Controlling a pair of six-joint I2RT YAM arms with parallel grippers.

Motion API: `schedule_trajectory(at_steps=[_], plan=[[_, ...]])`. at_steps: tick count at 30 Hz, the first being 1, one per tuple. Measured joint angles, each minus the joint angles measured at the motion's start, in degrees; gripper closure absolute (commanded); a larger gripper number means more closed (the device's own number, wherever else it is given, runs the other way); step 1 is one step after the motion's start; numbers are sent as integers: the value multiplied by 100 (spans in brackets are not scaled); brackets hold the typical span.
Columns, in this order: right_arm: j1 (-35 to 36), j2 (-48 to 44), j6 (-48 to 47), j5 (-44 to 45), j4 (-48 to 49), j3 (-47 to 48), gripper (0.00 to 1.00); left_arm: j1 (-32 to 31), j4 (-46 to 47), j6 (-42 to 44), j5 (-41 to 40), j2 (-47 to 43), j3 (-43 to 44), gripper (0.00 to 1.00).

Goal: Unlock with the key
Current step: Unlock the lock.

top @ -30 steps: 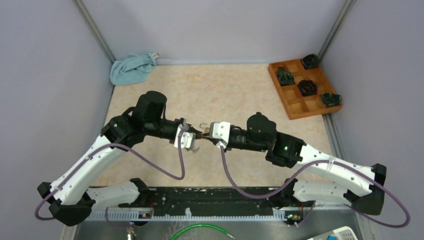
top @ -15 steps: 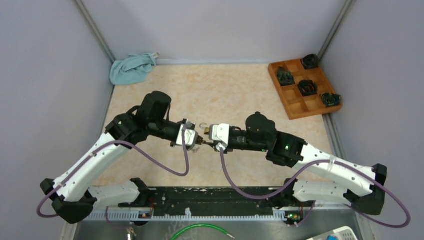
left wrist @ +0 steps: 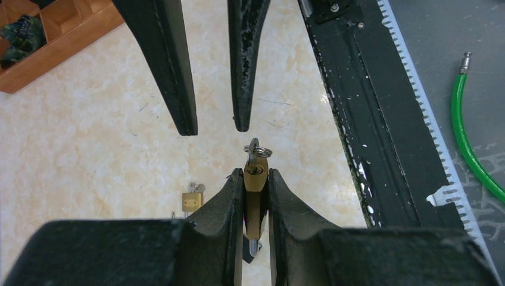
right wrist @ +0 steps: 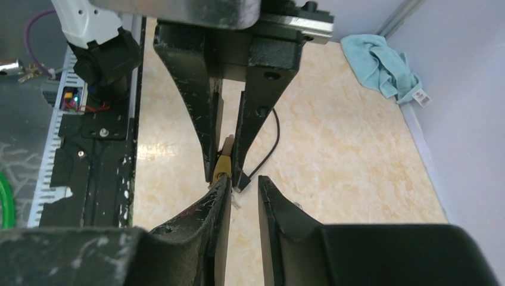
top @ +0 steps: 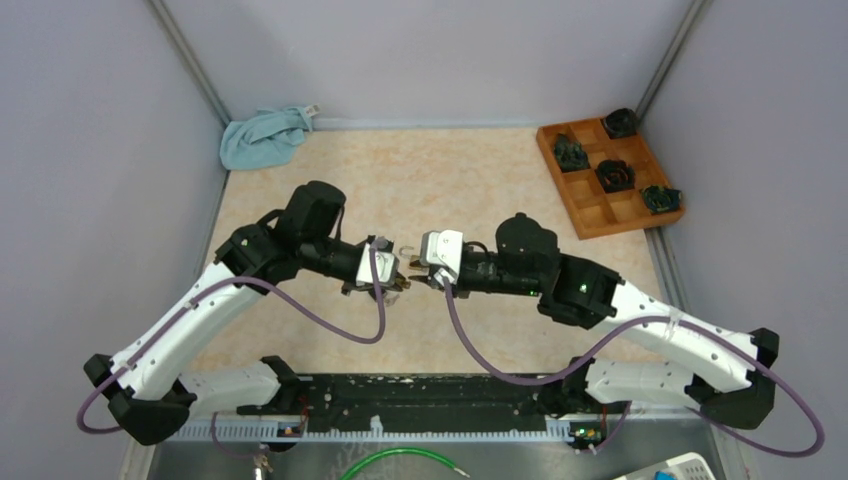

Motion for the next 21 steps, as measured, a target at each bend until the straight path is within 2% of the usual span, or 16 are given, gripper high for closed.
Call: schedule_trajectory(at_steps=[8,11,17,21], plan=[[0,127,142,-243,-297,0,73,4,17,-13,0,-2,0,100],[0,184,190,-310,-295,0,78,4,20,-13,0,-2,0,100],[-2,404,256,-345,-278,0,100,4,0,-11,-17,-2,0,100],[-7,435,295,-273,-240,0,100,26,-28,-2,-63,-2,0,100]])
